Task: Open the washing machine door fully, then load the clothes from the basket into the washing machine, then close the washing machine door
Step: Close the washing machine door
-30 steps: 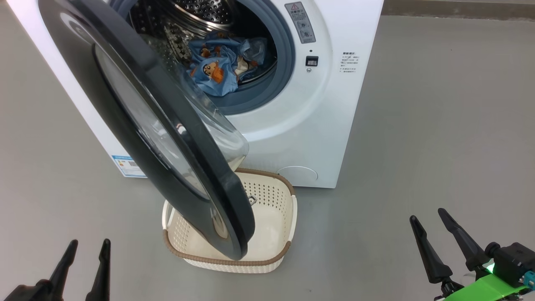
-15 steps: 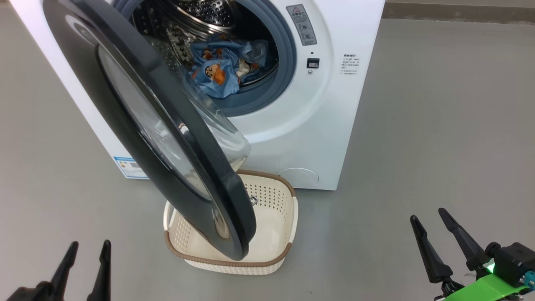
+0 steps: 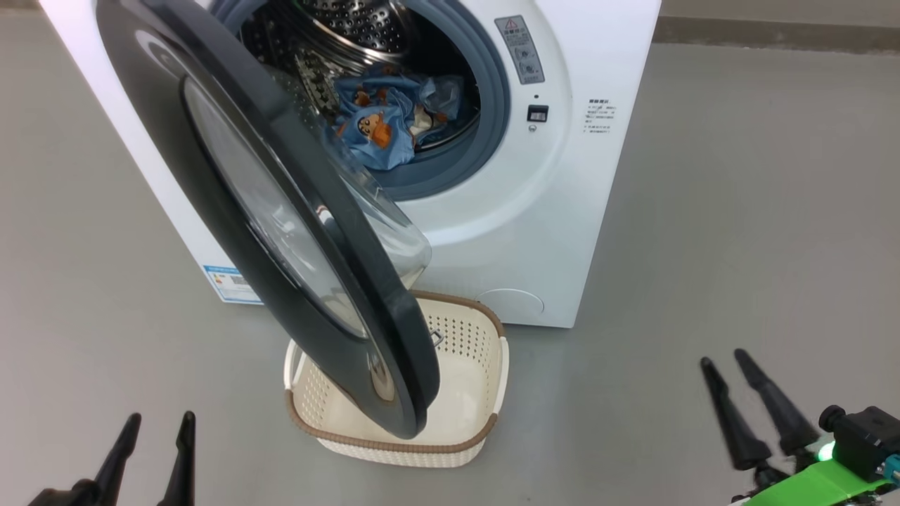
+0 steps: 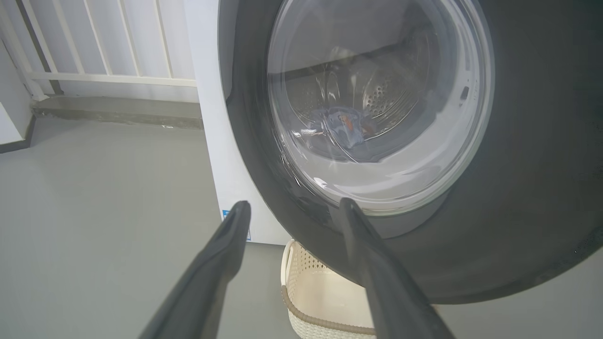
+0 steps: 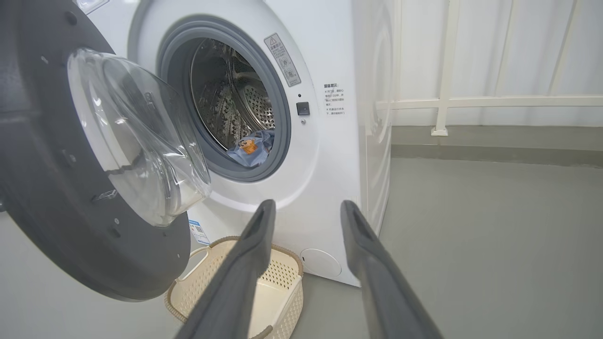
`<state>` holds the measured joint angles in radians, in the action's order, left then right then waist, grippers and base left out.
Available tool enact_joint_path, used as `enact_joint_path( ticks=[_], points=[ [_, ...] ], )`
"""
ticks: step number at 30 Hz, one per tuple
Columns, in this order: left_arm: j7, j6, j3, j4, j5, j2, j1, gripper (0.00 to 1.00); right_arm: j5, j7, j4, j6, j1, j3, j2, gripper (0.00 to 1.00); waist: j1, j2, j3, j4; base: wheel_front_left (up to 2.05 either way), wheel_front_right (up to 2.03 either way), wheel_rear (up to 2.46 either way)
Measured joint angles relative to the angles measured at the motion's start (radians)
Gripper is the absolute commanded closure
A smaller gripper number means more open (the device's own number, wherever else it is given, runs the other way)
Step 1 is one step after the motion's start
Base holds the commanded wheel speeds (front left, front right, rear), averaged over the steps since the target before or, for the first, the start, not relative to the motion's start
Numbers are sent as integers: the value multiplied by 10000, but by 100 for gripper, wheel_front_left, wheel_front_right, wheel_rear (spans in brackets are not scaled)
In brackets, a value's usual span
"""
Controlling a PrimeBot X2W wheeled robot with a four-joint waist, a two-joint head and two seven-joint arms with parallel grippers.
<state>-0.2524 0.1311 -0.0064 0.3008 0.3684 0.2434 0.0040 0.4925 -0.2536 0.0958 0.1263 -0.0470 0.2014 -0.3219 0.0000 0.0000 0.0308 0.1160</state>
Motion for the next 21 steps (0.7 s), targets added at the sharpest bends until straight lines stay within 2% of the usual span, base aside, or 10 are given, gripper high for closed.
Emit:
enact_joint_path(
  ticks=[16, 21],
  points=[
    [0, 0, 19, -77, -21, -15, 200, 0, 0, 0, -19, 0, 29, 71, 50, 100, 0, 0, -249, -222, 0, 0, 0],
    [0, 0, 44, -180, -21, -8, 228, 0, 0, 0, -309, 0, 463, 134, 36, 100, 0, 0, -304, -288, 0, 0, 0]
  ],
)
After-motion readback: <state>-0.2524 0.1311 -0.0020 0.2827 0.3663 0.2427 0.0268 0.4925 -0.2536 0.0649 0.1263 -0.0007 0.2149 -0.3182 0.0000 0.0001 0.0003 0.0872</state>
